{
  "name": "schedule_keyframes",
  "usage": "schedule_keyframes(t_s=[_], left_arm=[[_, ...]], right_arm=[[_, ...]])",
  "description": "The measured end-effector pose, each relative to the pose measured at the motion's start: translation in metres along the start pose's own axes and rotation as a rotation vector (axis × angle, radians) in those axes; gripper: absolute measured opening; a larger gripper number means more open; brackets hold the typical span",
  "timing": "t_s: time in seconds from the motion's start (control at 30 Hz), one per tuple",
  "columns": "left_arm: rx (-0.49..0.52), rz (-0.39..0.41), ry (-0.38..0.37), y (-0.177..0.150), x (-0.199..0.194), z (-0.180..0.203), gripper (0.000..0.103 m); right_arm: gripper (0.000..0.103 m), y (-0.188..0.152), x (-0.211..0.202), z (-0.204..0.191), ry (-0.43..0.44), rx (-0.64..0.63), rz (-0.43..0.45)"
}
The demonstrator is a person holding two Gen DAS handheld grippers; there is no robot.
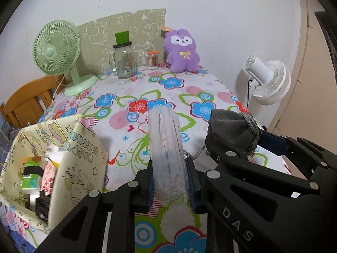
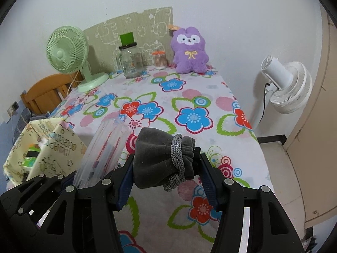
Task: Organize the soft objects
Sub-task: 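Lift and carry the sock with the right tool while the left carries the bag to the box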
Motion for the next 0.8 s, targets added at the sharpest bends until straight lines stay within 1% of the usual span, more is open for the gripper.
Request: schedule_keyframes(t_s=[0.6,0.8], left_arm=[[0.034,0.095,-0.055,0.022,-0.06,0.003,0.025],[0.041,0.117,-0.071,0.029,-0.075,0.002,0.025]], right_arm=[[0.061,0.023,-0.068,-0.012,-0.028,-0.014,0.098],[0.061,0.031,-0.082,-0.016,-0.03,-0.018,0.121]])
Point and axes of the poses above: each gripper's, at about its wrist camera, not at the fingertips, and x roughly the way its jaws point, z to its right, y to its top, the point moved 5 cm from there along x, roughly the way its jaws point, and after that the axes turned 9 degrees about -x, right-handed, at the moved point
